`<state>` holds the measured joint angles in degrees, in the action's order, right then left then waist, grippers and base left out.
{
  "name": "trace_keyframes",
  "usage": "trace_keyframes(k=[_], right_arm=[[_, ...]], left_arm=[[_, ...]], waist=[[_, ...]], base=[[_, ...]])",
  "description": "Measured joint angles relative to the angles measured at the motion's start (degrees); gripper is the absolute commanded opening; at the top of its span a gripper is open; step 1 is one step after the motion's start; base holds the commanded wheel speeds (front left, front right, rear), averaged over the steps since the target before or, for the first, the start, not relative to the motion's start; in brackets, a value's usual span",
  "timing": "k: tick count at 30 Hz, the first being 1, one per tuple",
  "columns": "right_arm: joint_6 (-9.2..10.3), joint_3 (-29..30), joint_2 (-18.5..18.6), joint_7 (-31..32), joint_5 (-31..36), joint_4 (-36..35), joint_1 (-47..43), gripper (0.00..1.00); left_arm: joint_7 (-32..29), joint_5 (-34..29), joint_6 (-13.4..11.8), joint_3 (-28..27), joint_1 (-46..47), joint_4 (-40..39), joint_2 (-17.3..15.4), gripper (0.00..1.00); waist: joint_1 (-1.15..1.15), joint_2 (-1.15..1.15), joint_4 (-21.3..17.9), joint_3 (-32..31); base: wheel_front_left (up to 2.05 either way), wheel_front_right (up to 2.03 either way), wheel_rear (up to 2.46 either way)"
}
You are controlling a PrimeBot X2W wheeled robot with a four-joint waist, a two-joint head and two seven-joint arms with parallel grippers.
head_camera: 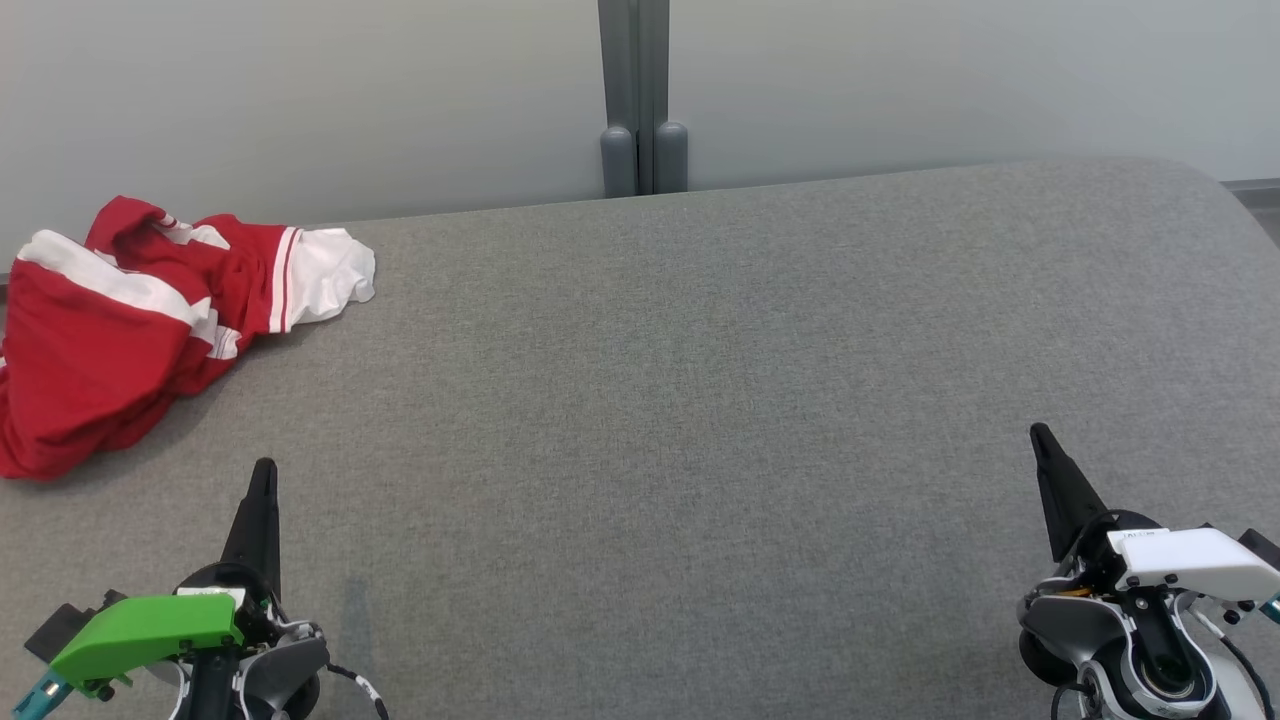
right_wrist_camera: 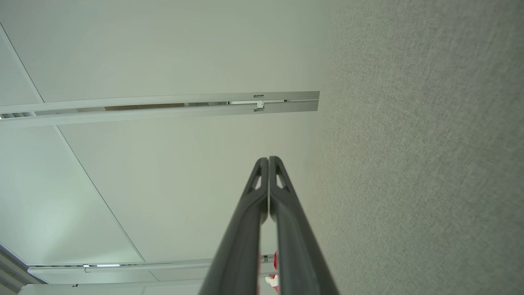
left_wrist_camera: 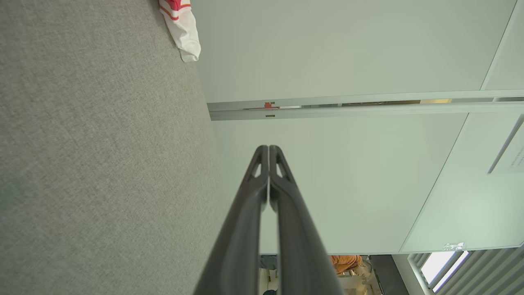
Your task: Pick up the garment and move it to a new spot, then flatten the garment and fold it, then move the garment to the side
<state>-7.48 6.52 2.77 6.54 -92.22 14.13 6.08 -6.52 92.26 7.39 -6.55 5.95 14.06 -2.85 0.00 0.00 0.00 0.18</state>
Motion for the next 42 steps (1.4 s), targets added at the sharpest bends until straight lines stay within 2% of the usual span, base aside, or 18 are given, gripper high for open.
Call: trace_keyframes(k=[2,3,9,14,24,29,37,42], right_arm=[[0.00,0.0,0.0,0.0,0.0,0.0,0.0,0.00],[0.00,0.0,0.0,0.0,0.0,0.1,0.0,1.00],[0.02,-0.3,-0.7,-0.3,0.0,2.7,-2.5,1.00],[0.02,-1.4,-0.7,-1.9,0.5,2.4,-2.6,1.00],[0.02,-1.6,-0.7,-4.6,5.4,0.7,-3.0,1.00],[0.02,-1.9,-0.7,-5.7,9.9,-1.1,-3.2,1.00],[0.01,-4.1,-0.6,-7.7,23.5,-4.4,-3.3,1.00],[0.01,-4.9,-0.6,-8.7,29.5,-5.4,-3.5,1.00]], left_arm=[[0.0,0.0,0.0,0.0,0.0,0.0,0.0,0.00],[0.0,0.0,0.0,0.0,0.0,0.1,0.0,1.00],[0.2,0.0,-0.2,0.5,-2.6,2.7,0.6,1.00],[2.0,-0.4,-0.2,1.5,-2.8,1.9,0.6,1.00],[4.7,-7.1,-1.0,3.0,-3.0,-1.1,0.6,1.00],[5.9,-12.4,-2.6,4.5,-3.0,-3.2,0.6,1.00],[7.7,-22.0,-4.4,6.8,-3.4,-5.8,0.6,1.00],[8.7,-29.5,-5.7,8.4,-3.8,-6.2,0.5,1.00]], waist=[[0.00,0.00,0.0,0.0],[0.00,0.00,0.0,0.0],[0.00,0.00,0.0,0.0],[0.00,0.00,0.0,0.0],[0.00,0.00,0.1,0.0],[0.00,0.00,0.2,0.0],[0.00,0.00,0.3,0.0],[0.00,0.00,0.3,0.0]], base=[[0.00,0.00,0.00],[0.00,0.00,0.00],[0.00,0.00,0.00],[0.00,0.00,0.00],[0.00,0.00,0.00],[0.00,0.00,0.00],[0.00,0.00,0.00],[0.00,0.00,0.00]])
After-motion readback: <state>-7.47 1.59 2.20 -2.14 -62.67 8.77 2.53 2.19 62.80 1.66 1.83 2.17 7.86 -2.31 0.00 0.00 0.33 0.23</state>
